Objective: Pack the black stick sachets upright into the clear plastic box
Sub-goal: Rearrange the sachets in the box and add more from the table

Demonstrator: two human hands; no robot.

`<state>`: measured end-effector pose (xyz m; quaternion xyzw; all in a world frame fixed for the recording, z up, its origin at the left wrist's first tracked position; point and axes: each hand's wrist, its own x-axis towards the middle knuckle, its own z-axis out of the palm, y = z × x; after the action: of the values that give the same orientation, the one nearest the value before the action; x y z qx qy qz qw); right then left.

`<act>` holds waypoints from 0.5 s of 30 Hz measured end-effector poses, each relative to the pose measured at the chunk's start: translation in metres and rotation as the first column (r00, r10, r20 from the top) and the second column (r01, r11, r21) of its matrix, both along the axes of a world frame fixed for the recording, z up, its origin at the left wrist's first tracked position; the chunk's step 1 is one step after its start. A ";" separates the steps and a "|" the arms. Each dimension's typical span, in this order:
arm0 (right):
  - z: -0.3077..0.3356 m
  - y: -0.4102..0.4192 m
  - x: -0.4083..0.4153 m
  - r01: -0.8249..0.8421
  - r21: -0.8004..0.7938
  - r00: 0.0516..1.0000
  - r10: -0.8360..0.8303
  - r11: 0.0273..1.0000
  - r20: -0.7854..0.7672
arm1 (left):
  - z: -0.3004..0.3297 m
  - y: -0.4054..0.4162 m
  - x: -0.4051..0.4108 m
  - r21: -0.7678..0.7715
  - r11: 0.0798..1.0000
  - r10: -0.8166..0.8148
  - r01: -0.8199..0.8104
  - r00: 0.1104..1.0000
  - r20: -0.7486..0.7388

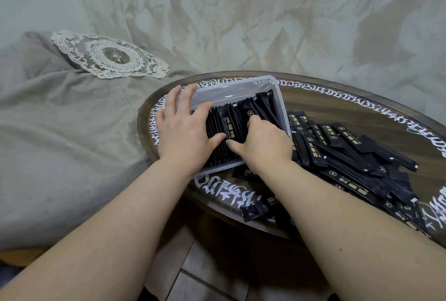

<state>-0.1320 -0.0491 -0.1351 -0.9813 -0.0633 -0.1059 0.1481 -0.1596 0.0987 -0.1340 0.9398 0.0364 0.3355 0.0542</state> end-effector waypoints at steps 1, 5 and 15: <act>0.000 0.000 0.000 0.003 -0.003 1.000 -0.003 1.000 -0.005 | 0.000 0.000 0.000 -0.001 1.000 0.000 0.000 1.000 -0.002; 0.002 0.001 0.001 0.000 -0.021 1.000 0.000 1.000 -0.018 | 0.000 -0.001 -0.001 -0.005 1.000 -0.001 0.001 1.000 -0.002; 0.004 0.004 -0.002 -0.023 -0.050 0.999 0.021 0.998 -0.049 | 0.001 -0.002 -0.002 0.008 1.000 0.009 -0.008 0.999 -0.036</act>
<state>-0.1344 -0.0452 -0.1312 -0.9862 -0.0732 -0.0788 0.1261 -0.1613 0.0967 -0.1332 0.9458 0.0401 0.3186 0.0484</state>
